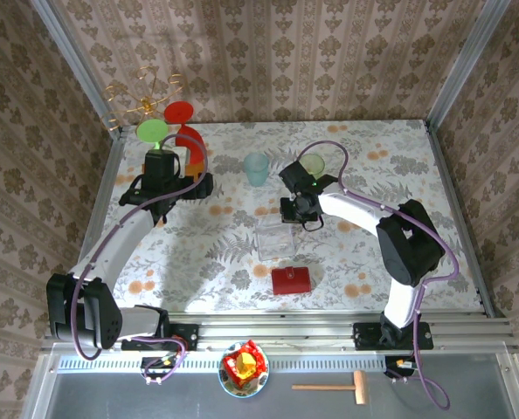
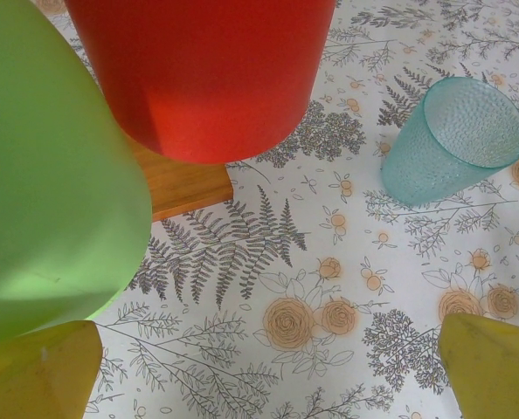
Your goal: Take the credit cards out of the card holder
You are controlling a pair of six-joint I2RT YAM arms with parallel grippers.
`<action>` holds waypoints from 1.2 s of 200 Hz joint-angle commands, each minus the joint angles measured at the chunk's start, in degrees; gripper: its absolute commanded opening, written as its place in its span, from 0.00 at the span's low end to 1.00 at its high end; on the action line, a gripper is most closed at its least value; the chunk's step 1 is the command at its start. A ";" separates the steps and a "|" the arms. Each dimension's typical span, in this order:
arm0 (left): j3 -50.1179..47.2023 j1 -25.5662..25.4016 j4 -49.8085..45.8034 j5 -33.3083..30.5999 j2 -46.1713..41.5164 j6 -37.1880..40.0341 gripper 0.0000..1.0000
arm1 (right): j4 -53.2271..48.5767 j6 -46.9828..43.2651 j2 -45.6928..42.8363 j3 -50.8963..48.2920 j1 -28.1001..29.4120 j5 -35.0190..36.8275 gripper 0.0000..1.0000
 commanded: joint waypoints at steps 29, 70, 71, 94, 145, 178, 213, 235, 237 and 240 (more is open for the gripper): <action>-0.66 0.07 0.86 -0.22 -1.68 0.27 1.00 | -0.04 0.91 0.34 0.97 0.41 0.29 0.06; -1.74 0.02 2.18 -0.15 -2.12 -2.59 1.00 | -1.39 0.21 0.67 3.41 0.22 2.15 0.04; -1.83 0.02 2.24 -0.14 -2.12 -2.67 1.00 | -1.49 0.17 0.68 3.52 0.18 2.18 0.04; -2.59 -0.57 3.56 0.14 -2.25 -5.25 1.00 | -2.11 -0.37 1.76 5.59 -0.81 2.61 0.02; -3.39 -2.46 4.80 -1.10 -2.12 -8.62 1.00 | -3.06 -2.26 4.28 10.52 -5.99 1.98 0.02; -3.77 -3.80 5.04 -1.14 -1.55 -9.64 1.00 | -4.07 -3.85 7.01 14.09 -8.89 0.29 0.02; -3.89 -4.47 4.99 -1.84 -1.77 -10.20 1.00 | -5.16 -4.91 9.61 16.53 -10.18 -1.23 0.02; -3.88 -4.55 4.94 -1.98 -1.68 -10.60 1.00 | -5.26 -5.03 10.64 16.92 -10.25 -1.64 0.02; -3.86 -4.55 4.94 -1.91 -1.68 -10.60 1.00 | -5.21 -5.06 10.68 16.98 -10.30 -1.71 0.02; -3.89 -4.55 5.00 -1.97 -1.64 -10.65 1.00 | -5.13 -5.00 10.79 16.93 -10.26 -1.78 0.02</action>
